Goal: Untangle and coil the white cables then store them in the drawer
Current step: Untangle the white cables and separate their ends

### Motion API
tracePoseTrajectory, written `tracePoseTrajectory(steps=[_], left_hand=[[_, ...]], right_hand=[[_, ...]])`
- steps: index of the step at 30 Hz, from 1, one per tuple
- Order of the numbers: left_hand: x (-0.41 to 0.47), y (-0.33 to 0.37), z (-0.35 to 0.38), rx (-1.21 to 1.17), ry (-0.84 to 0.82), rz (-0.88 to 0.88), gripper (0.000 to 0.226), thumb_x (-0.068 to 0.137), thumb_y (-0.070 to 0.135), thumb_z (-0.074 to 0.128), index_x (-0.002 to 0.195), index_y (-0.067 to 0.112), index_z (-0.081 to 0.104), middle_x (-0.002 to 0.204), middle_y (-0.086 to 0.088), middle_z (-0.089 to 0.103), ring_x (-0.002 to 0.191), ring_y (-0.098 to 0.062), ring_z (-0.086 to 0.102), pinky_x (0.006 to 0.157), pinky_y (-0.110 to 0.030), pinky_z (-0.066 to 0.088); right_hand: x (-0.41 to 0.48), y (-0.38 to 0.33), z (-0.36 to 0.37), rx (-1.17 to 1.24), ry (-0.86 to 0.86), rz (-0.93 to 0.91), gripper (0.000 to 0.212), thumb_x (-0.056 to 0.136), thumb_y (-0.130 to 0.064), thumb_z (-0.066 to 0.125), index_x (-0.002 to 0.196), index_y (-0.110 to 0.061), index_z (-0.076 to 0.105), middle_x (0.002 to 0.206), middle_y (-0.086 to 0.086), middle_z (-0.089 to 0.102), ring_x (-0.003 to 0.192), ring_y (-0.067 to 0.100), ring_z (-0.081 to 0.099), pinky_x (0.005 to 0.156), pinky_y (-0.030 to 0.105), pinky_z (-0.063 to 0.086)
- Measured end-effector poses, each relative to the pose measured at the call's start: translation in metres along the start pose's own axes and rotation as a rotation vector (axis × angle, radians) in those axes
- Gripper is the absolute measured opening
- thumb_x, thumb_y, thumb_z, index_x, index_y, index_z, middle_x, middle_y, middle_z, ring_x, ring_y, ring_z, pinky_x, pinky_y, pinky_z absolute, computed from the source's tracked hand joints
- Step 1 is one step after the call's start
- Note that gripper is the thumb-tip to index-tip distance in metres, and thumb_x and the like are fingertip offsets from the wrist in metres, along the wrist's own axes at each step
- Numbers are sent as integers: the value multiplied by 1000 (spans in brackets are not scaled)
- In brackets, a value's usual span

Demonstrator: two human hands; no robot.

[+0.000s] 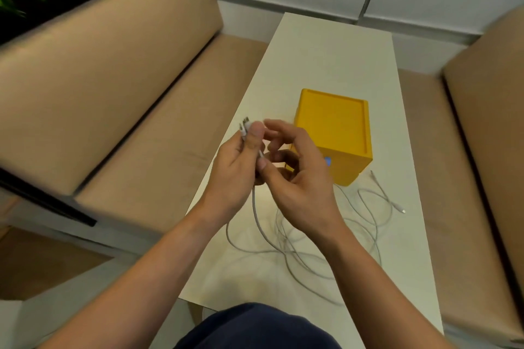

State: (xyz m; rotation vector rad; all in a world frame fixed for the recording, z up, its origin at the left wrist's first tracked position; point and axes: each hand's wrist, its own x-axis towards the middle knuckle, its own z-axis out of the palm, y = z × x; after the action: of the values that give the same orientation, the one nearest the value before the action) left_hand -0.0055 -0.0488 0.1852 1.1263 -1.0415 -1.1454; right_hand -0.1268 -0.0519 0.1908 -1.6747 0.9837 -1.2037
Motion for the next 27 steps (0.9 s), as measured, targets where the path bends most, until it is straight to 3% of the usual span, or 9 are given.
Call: tracePoseTrajectory(steps=[3, 7, 10, 13, 16, 19, 22, 25, 27], left_hand=[[4, 6, -1, 21, 135, 61, 48, 102, 55, 40, 78, 16, 54, 68, -4, 45, 60, -12, 48, 59, -27, 44], [10, 26, -4, -130, 171, 72, 47, 99, 52, 42, 63, 28, 59, 67, -2, 56, 65, -18, 60, 74, -37, 60], [14, 47, -12, -278, 207, 18, 48, 104, 54, 38, 68, 23, 42, 58, 5, 35, 47, -12, 34, 44, -27, 43], [18, 61, -31, -218, 284, 25, 49, 105, 58, 39, 69, 26, 33, 58, 8, 26, 48, -9, 16, 40, -22, 16], [21, 59, -48, -61, 249, 66, 52, 98, 54, 57, 65, 27, 29, 55, 10, 23, 47, -10, 14, 43, -23, 13], [18, 42, -46, 256, 127, 116, 49, 85, 55, 72, 64, 19, 46, 56, 3, 28, 50, -12, 23, 50, -28, 22], [10, 25, -24, 522, -54, 177, 31, 87, 59, 72, 91, 28, 74, 61, 1, 44, 59, -9, 40, 59, -28, 34], [6, 17, -6, 732, -255, 164, 37, 88, 70, 60, 105, 39, 72, 65, 7, 61, 60, -13, 55, 61, -34, 51], [6, 18, -4, 798, -290, 198, 40, 92, 67, 57, 94, 29, 70, 65, 5, 60, 60, -11, 53, 59, -36, 46]], right_hand=[[-2, 7, -5, -1, -51, 134, 45, 87, -14, 80, 116, -28, 48, 101, -6, 57, 69, 11, 63, 61, 25, 53], [-5, 31, -26, -348, -449, 199, 24, 91, -46, 74, 88, -26, 61, 77, -2, 64, 65, 16, 59, 65, 45, 53], [-8, 57, -48, -614, -556, 240, 42, 96, -58, 58, 81, -19, 61, 76, -1, 67, 73, 17, 61, 71, 50, 54], [-9, 70, -74, -621, -523, 317, 41, 101, -57, 50, 86, -21, 62, 81, -2, 67, 77, 17, 63, 75, 50, 54], [-8, 59, -88, -428, -333, 312, 37, 103, -50, 48, 92, -24, 72, 71, 2, 60, 66, 9, 56, 64, 29, 43], [0, 42, -87, -499, -257, 119, 45, 104, -48, 47, 89, -13, 71, 67, 7, 55, 63, 13, 49, 59, 31, 37], [6, 26, -79, -642, -234, -55, 41, 106, -44, 47, 86, -14, 66, 67, -7, 52, 68, 8, 50, 57, 28, 33], [8, 13, -74, -658, -165, -173, 32, 102, -41, 49, 103, -22, 75, 70, -23, 48, 68, -2, 50, 58, 16, 30], [7, 9, -75, -586, -158, -160, 27, 102, -38, 55, 107, -23, 77, 72, -18, 56, 68, 4, 54, 58, 19, 33]])
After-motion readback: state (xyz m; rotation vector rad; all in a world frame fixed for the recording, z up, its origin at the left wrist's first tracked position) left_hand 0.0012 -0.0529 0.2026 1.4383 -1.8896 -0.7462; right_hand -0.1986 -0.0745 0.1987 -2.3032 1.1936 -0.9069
